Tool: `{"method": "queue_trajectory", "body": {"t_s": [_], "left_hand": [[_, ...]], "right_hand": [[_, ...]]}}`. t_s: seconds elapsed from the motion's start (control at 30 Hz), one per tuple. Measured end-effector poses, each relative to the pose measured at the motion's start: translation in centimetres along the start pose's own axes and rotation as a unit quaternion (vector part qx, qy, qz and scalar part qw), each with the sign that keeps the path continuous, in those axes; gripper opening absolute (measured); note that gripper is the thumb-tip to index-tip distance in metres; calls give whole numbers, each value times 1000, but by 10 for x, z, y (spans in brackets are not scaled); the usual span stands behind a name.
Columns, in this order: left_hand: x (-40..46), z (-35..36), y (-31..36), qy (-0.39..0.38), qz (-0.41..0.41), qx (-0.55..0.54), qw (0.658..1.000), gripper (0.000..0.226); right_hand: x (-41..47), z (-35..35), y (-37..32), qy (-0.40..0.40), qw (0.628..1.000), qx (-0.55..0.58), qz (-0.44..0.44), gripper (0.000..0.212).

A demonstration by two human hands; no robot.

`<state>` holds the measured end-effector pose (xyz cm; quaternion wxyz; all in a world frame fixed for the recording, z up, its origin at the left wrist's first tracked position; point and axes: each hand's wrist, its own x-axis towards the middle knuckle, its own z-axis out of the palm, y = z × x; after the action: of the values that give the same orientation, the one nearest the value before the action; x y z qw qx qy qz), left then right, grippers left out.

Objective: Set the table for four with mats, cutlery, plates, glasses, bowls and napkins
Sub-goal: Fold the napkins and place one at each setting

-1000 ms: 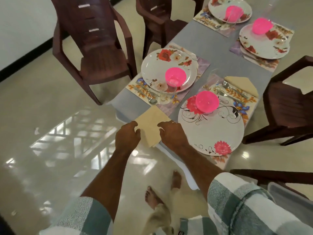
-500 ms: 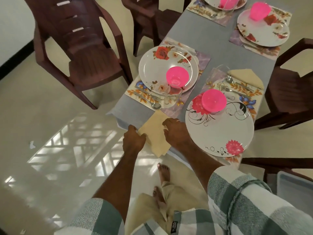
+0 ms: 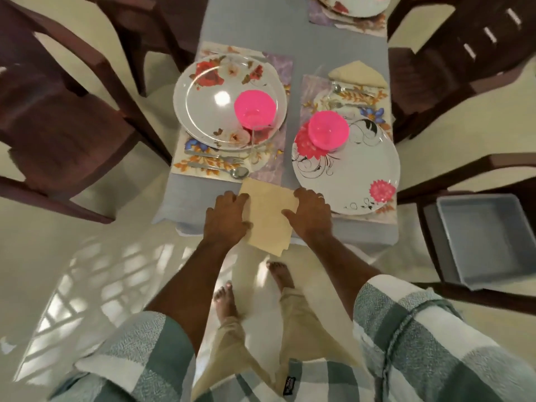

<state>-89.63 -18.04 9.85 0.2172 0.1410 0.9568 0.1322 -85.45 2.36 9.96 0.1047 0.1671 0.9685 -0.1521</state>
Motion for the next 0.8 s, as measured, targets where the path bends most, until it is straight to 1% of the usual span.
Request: {"method": "queue_trajectory", "body": {"t_s": [0.13,0.23,0.37,0.43,0.5,0.57,0.6,0.67,0.7,0.77,0.8], "left_hand": [[-1,-3,-12,-5,23,-4,1000,63],[-2,-1,-17,-7,34,1,999,63],[-3,-2,-14,-2,42,5,999,63],[-3,-3,-14,-4,46,-9,999,64],[-3,-7,-16,6,39,-57,998,62],[-1,-8,-20,27,0,-146,989,56],[-1,-10,-24,32,-25,-182,983,54],[0,-12,-30,36,-46,-222,973,44],[0,-13,-32,45,-51,-239,969,35],[0,-17,-34,75,-84,-277,954,16],[1,-20,-33,81,-106,-286,949,17]], "right_hand": [[-3,5,-12,9,997,53,53,52],[-1,9,-15,7,994,70,83,47],[0,8,-14,26,987,107,117,30],[-3,9,-13,35,985,122,113,21],[-12,12,-13,68,983,157,66,14],[-27,21,-12,104,979,175,-27,15],[-34,25,-14,105,975,177,-78,18],[-45,27,-17,89,967,182,-157,22],[-46,27,-19,85,963,181,-178,24],[-46,28,-23,79,963,175,-188,30],[-46,28,-24,77,965,174,-182,33]]}}
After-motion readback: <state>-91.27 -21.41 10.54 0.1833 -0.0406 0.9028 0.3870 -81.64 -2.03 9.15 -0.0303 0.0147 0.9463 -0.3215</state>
